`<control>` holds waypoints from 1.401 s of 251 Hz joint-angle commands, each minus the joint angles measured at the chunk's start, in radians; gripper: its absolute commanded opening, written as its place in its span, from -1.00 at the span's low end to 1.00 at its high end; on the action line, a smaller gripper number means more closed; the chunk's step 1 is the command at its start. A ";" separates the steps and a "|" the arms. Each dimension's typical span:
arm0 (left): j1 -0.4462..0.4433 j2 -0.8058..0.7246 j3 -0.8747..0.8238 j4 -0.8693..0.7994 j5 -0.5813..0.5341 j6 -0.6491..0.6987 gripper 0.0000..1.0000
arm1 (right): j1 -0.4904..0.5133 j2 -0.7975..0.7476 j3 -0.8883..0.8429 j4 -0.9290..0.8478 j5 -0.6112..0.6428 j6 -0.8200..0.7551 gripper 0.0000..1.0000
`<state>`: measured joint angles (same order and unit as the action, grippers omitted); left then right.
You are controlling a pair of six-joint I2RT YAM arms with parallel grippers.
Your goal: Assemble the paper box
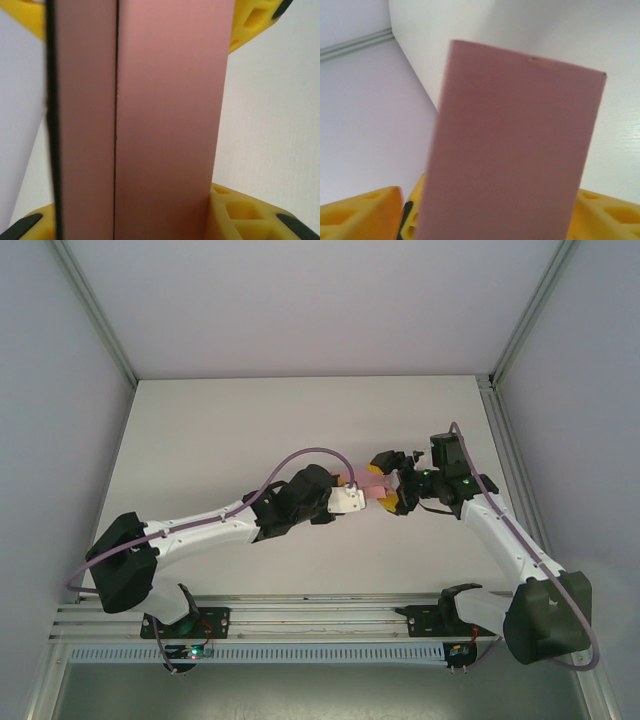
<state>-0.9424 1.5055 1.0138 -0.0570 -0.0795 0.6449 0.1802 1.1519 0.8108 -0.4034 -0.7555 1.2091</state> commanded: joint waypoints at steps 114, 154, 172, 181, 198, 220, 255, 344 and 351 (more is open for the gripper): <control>0.133 0.177 0.254 -0.699 0.318 0.014 -0.24 | -0.054 -0.418 -0.070 0.136 0.750 -0.755 0.96; 0.184 0.231 0.330 -0.789 0.418 0.037 -0.24 | -0.049 -0.403 -0.047 0.037 0.585 -0.845 0.96; 0.196 0.251 0.356 -0.823 0.445 0.061 -0.22 | -0.044 -0.390 -0.059 0.015 0.466 -0.906 0.97; 0.197 0.263 0.367 -0.837 0.443 0.073 -0.21 | -0.036 -0.386 -0.068 0.011 0.395 -0.926 0.97; 0.201 0.287 0.389 -0.857 0.443 0.087 -0.21 | 0.005 -0.378 -0.080 0.000 0.303 -0.963 0.96; 0.200 0.320 0.424 -0.887 0.437 0.096 -0.18 | 0.079 -0.364 -0.077 -0.036 0.300 -1.007 0.83; 0.202 0.363 0.472 -0.918 0.431 0.099 -0.04 | 0.193 -0.308 -0.066 -0.085 0.455 -1.031 0.56; 0.206 0.406 0.508 -0.913 0.428 0.098 0.11 | 0.295 -0.130 -0.032 -0.124 0.581 -1.072 0.29; 0.208 0.407 0.511 -0.912 0.434 0.098 0.11 | 0.306 -0.129 -0.032 -0.123 0.588 -1.083 0.30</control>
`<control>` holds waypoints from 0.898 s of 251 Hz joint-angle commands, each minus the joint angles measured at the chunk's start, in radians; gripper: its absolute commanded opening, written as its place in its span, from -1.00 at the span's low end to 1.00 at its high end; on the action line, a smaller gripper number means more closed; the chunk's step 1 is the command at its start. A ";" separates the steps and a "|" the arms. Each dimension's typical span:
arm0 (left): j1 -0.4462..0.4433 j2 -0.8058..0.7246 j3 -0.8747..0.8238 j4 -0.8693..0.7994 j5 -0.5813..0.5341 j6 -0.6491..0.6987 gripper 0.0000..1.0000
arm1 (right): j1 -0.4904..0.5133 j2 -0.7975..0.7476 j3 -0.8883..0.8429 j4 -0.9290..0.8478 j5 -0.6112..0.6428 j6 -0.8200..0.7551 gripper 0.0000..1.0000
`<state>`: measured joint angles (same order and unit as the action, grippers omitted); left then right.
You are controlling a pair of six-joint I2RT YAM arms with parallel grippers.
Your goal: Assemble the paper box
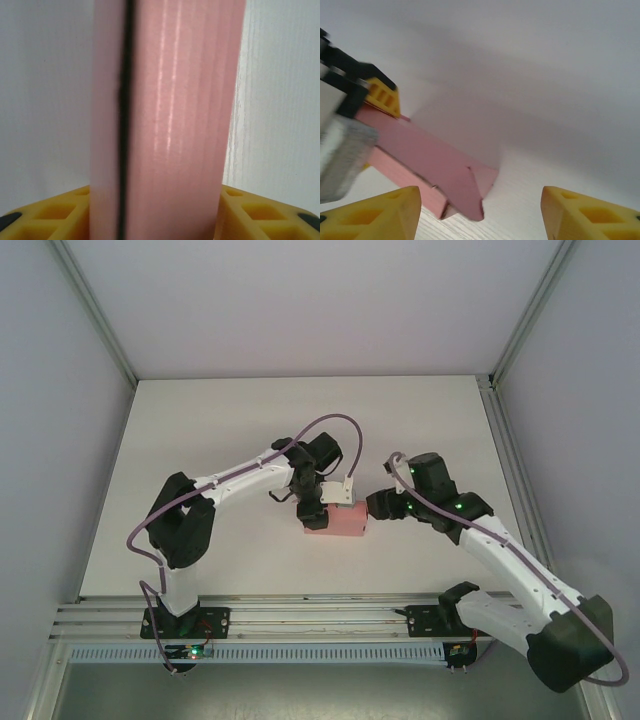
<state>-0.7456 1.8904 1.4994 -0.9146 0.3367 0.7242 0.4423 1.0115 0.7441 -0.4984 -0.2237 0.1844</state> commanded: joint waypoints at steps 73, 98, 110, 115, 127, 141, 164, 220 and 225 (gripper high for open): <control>0.023 0.030 0.052 -0.069 0.050 0.037 0.27 | 0.066 0.012 0.012 -0.007 0.066 -0.076 0.31; 0.027 0.028 0.060 -0.078 0.068 0.044 0.34 | 0.065 0.008 0.005 0.000 0.102 -0.068 0.17; 0.027 0.027 0.062 -0.079 0.071 0.045 0.34 | 0.066 0.010 0.003 0.013 0.097 -0.066 0.10; 0.026 0.026 0.062 -0.078 0.073 0.047 0.35 | 0.066 0.012 0.002 0.019 0.091 -0.065 0.05; 0.026 0.027 0.064 -0.078 0.071 0.047 0.35 | 0.065 0.020 0.003 0.029 0.073 -0.060 -0.03; 0.026 0.030 0.062 -0.076 0.070 0.044 0.34 | 0.066 0.031 0.009 0.029 0.059 -0.058 -0.10; 0.026 0.041 0.066 -0.081 0.071 0.039 0.32 | 0.065 0.047 0.014 0.035 0.053 -0.064 -0.13; 0.026 0.052 0.075 -0.084 0.086 0.025 0.08 | 0.066 0.085 0.042 0.035 0.140 -0.067 -0.12; 0.027 0.051 0.076 -0.083 0.085 0.024 0.08 | 0.066 0.089 0.045 0.036 0.140 -0.069 -0.12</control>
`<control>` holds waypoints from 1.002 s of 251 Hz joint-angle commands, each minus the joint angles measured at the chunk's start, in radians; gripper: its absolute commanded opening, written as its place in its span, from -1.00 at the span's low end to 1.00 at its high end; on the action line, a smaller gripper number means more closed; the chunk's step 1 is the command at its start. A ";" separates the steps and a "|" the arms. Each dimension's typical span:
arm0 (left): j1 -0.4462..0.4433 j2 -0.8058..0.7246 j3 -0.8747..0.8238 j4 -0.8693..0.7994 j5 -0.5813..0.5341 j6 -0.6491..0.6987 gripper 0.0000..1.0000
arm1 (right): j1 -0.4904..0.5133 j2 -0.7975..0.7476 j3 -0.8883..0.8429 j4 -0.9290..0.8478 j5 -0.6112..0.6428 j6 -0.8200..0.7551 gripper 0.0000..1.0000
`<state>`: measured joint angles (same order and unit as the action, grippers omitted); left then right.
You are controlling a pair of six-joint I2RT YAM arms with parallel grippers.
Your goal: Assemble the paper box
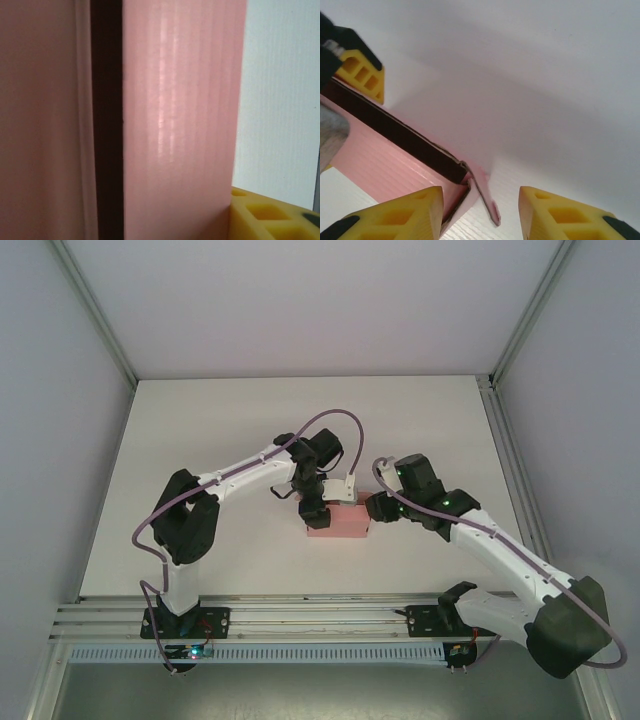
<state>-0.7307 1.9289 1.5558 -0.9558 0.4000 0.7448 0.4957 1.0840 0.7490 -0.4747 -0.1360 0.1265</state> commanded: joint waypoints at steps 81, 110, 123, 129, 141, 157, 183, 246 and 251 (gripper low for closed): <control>0.011 0.013 0.024 -0.040 0.014 -0.011 -0.01 | 0.014 0.030 0.072 0.013 0.004 0.046 -0.61; 0.011 0.013 0.026 -0.031 0.009 -0.024 -0.02 | 0.019 0.012 0.080 -0.008 -0.025 0.086 -0.72; 0.010 0.014 0.028 -0.028 0.001 -0.030 -0.02 | 0.022 0.003 0.081 -0.016 -0.030 0.113 -0.72; 0.010 0.014 0.028 -0.026 -0.005 -0.035 -0.02 | 0.025 0.000 0.083 -0.021 -0.027 0.130 -0.73; 0.009 0.015 0.030 -0.021 -0.013 -0.046 -0.07 | 0.028 -0.006 0.084 -0.028 -0.024 0.161 -0.73; 0.008 0.014 0.032 -0.021 -0.012 -0.053 -0.07 | 0.033 -0.010 0.076 -0.024 -0.020 0.206 -0.78; 0.004 0.014 0.035 -0.012 -0.022 -0.068 -0.09 | 0.051 0.001 0.059 0.005 -0.029 0.284 -0.91; -0.013 0.018 0.048 -0.008 -0.050 -0.079 -0.11 | 0.077 0.036 0.062 0.028 -0.031 0.411 -1.00; -0.015 0.017 0.049 -0.008 -0.048 -0.081 -0.11 | 0.079 0.036 0.063 0.028 -0.033 0.410 -1.00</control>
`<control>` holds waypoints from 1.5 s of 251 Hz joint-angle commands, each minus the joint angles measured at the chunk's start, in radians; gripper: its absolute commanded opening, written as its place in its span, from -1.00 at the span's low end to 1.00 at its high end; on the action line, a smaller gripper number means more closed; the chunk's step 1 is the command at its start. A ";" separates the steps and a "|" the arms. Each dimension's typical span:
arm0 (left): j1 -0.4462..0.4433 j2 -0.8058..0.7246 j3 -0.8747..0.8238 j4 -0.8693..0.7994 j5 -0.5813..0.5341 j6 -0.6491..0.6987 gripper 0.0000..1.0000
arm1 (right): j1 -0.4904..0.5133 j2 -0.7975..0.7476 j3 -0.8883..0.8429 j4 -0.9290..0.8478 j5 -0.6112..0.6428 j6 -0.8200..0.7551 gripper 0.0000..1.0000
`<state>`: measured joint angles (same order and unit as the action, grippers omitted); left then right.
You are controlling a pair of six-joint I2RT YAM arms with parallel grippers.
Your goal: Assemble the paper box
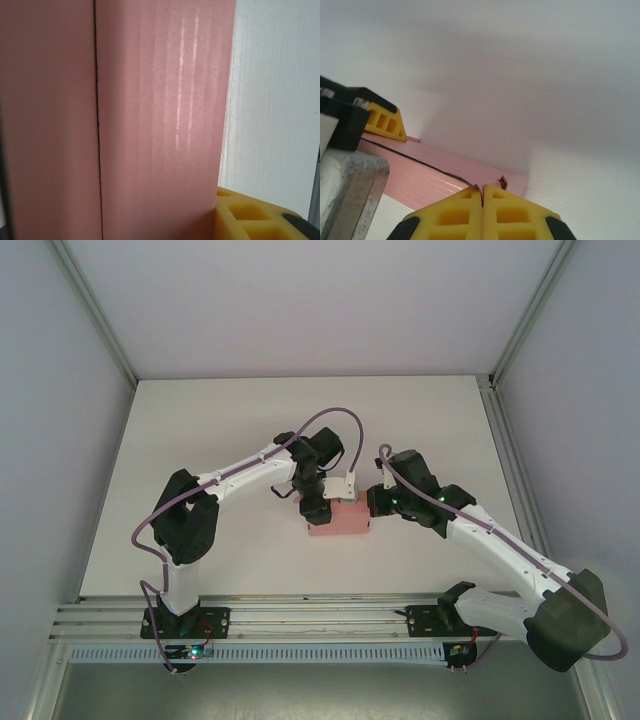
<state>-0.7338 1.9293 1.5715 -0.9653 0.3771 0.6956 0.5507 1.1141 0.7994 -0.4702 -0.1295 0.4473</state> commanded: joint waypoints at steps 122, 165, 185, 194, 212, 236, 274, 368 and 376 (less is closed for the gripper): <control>-0.012 0.017 0.033 0.030 -0.029 -0.054 -0.11 | 0.046 -0.040 -0.178 0.170 -0.021 0.097 -1.00; -0.012 0.014 0.031 0.034 -0.018 -0.061 -0.09 | 0.097 -0.102 -0.269 0.228 0.080 0.014 -1.00; -0.012 0.013 0.032 0.036 -0.022 -0.064 -0.07 | 0.112 -0.126 -0.285 0.242 0.086 -0.011 -1.00; -0.013 0.012 0.033 0.036 -0.022 -0.067 -0.06 | 0.121 -0.139 -0.292 0.245 0.101 -0.020 -1.00; -0.013 0.007 0.032 0.039 -0.016 -0.071 -0.04 | 0.127 -0.158 -0.309 0.252 0.127 -0.027 -1.00; -0.013 -0.006 0.024 0.048 -0.006 -0.077 0.00 | 0.140 -0.168 -0.332 0.277 0.151 -0.026 -1.00; -0.013 -0.028 0.015 0.059 0.006 -0.084 0.15 | 0.146 -0.160 -0.321 0.274 0.177 -0.016 -1.00; -0.012 -0.079 0.005 0.120 -0.069 -0.167 0.57 | 0.210 -0.087 -0.288 0.255 0.283 0.025 -1.00; -0.012 -0.082 0.011 0.127 -0.081 -0.187 0.58 | 0.218 -0.085 -0.287 0.254 0.297 0.030 -1.00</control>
<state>-0.7395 1.8835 1.5749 -0.8883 0.3458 0.5800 0.7292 0.9924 0.5266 -0.0971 0.1364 0.4503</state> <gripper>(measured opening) 0.776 0.050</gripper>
